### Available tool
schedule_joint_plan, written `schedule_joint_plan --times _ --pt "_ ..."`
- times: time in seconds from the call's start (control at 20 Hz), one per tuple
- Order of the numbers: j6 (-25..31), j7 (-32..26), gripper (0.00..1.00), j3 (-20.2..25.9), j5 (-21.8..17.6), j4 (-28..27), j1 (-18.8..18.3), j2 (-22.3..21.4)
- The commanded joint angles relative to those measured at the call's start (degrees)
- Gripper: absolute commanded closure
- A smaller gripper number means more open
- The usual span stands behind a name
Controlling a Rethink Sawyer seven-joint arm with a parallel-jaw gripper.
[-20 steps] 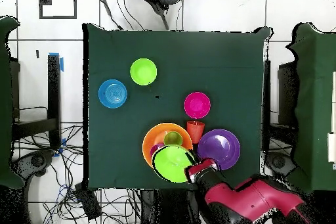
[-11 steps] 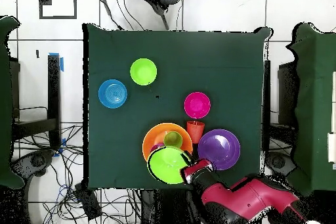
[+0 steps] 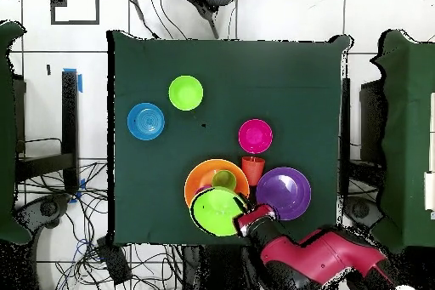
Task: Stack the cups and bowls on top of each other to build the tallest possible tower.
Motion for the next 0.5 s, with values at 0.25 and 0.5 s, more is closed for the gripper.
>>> schedule_joint_plan --times 0.25,0.5 --pt "-1.7 0.1 1.00 -1.2 -9.4 -7.3 2.0 1.3" --pt "-1.2 0.5 1.00 -1.5 -11.1 -7.9 2.3 0.7"
